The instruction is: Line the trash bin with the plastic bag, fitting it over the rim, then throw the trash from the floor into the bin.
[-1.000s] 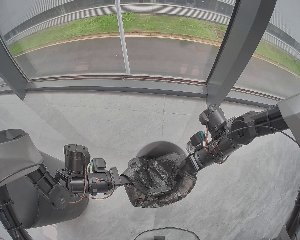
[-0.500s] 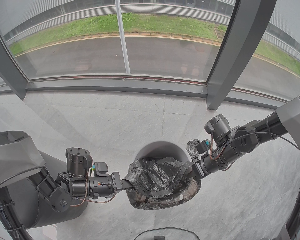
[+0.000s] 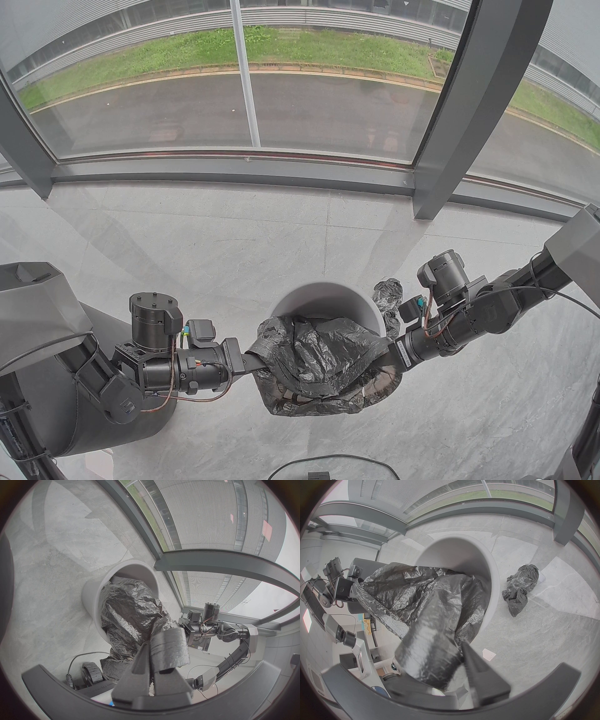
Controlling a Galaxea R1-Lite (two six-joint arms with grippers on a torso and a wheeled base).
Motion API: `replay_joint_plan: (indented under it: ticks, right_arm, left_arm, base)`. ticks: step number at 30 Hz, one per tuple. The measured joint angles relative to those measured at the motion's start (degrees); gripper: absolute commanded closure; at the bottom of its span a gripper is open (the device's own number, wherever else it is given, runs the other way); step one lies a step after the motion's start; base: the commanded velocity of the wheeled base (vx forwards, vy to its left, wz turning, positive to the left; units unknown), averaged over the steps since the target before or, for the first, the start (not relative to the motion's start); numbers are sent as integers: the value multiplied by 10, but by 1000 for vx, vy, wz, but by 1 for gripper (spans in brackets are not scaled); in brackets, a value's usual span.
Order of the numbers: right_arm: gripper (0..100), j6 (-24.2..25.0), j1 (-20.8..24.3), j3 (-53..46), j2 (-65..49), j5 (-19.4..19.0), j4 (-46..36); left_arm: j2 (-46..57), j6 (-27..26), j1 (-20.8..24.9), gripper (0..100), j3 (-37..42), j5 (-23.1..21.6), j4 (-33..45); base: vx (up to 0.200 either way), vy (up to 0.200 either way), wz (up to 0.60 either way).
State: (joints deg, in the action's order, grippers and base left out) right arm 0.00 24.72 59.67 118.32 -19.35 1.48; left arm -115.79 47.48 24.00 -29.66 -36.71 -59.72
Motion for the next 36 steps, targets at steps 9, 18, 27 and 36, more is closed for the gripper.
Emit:
replay_joint_plan:
  ticks: [9,18,27,36]
  right_arm:
    - [0,0,-10,-34,-15,-1,10]
    - [0,-11,-5,-62,-90,6,21]
    - [0,-62,67,-74,-116,155,69]
    - [0,-166,121,-126,-49,241,331]
  left_arm:
    - [0,0,0,100,-1,0,-2]
    - [1,1,0,100,-2,0,-11]
    - [7,8,-3,100,-4,1,-28]
    - [13,33,-5,100,-4,1,-68]
  base:
    - [0,0,0]
    - [0,0,0]
    - [0,0,0]
    - [0,0,0]
